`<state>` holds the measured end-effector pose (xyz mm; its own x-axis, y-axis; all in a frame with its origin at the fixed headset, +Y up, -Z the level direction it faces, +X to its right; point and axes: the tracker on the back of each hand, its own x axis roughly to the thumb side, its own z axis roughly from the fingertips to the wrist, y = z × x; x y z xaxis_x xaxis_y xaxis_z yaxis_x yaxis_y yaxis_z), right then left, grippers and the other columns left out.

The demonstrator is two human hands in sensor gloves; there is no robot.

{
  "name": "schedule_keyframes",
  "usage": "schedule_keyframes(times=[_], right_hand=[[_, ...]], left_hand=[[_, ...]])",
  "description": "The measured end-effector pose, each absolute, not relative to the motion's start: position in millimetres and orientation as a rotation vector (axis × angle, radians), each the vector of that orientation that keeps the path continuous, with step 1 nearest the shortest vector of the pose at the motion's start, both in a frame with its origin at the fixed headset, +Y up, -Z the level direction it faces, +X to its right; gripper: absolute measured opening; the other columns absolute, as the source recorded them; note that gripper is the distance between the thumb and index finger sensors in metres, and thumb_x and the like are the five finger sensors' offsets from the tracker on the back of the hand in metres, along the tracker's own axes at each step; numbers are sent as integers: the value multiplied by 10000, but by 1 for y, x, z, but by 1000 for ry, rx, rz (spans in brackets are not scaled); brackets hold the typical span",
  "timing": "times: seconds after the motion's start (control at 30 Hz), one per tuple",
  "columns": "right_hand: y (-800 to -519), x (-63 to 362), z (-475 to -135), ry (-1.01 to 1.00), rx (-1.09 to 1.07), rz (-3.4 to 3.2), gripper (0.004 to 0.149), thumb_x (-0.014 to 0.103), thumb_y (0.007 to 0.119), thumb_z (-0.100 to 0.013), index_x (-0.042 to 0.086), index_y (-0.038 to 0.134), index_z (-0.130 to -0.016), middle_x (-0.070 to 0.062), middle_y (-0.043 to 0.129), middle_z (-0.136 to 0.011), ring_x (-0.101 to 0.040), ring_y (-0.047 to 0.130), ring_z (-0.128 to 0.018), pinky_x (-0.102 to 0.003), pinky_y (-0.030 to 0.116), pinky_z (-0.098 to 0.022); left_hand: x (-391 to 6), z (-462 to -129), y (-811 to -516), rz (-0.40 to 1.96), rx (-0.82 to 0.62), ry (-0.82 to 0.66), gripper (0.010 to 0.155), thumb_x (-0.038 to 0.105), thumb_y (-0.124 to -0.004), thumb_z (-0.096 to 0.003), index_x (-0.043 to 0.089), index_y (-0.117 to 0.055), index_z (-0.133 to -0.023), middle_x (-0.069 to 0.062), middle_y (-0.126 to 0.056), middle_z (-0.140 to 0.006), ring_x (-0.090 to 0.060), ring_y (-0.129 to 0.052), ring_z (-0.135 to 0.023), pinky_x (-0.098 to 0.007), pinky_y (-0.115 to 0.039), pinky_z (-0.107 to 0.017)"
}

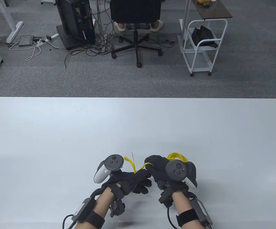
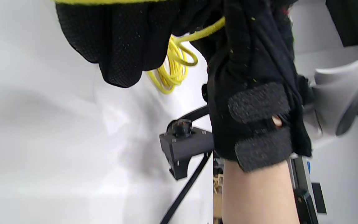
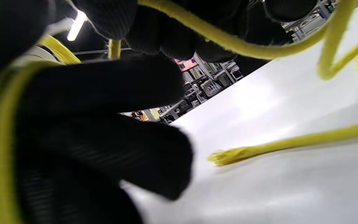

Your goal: Coil the rope

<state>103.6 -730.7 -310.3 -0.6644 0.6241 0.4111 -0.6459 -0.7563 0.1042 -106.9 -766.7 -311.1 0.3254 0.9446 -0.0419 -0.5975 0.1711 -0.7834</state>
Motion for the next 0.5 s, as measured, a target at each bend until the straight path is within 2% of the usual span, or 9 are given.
schedule_keyframes(times=[0.07, 0.33, 0.5], right_hand=[[-729, 97, -307, -91, 602, 2345, 419, 362, 703, -580, 168, 695, -951, -171, 710, -1011, -450, 771, -852, -709, 547, -646], [-726, 75, -295, -133, 728, 2336, 438, 349, 692, -581, 147, 677, -970, -180, 671, -1031, -452, 749, -866, -710, 541, -647], [-726, 75, -294, -127, 743, 2332, 428, 356, 689, -583, 155, 692, -961, -177, 691, -1018, -443, 766, -851, -708, 543, -648]], left_hand=[[-113, -313, -767, 1201, -744, -490, 803, 643, -343, -573, 146, -325, -1204, -259, -640, -1173, -442, -871, -899, -487, -700, -654], [-121, -313, -759, 1254, -475, -408, 759, 621, -379, -579, 180, -222, -1177, -238, -547, -1203, -432, -818, -943, -484, -659, -684], [-122, -312, -755, 1321, -439, -388, 705, 597, -445, -606, 237, -235, -1174, -203, -487, -1226, -414, -730, -1015, -477, -615, -719]])
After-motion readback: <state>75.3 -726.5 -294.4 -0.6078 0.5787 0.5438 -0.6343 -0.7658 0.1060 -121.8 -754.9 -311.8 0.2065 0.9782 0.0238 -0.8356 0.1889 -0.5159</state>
